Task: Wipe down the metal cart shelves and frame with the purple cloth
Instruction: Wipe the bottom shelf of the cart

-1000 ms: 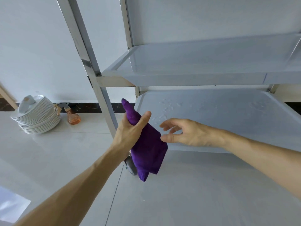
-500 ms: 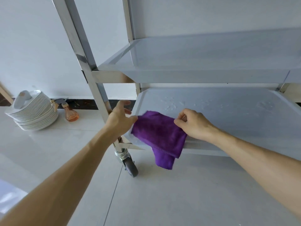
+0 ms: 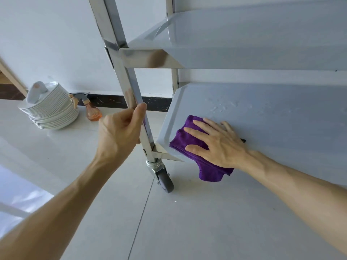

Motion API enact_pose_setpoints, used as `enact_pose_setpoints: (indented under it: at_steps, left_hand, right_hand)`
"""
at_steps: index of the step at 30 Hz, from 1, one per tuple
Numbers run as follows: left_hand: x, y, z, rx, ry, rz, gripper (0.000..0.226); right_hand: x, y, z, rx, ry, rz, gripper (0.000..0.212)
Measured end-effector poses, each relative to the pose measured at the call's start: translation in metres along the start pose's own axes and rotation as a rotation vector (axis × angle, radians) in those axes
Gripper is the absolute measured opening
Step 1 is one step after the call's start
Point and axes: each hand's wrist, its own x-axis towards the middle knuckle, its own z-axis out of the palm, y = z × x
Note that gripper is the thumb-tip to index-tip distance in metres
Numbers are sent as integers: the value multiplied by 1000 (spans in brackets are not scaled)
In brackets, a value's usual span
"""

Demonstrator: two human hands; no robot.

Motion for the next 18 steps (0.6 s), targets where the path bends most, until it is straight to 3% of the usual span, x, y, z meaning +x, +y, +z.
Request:
enact_pose_setpoints:
  at_steps: [3,7,9,18]
  left_hand:
    - [9,-10,-3,-10,102,-127,49]
    - [10,-5,7,-92,29,29,35]
    - [11,-2,16,-111,-12,14,32]
    - [13,2,25,-149,26,-14,24]
  right_hand:
    - [1,-2,1,-14,-18,-42,89]
    - [3,-9,1,-48,-94,-89,101]
    - [4,-19,3,-93,-104,-99,105]
    - [47,-117,24,-181,25,50,95]
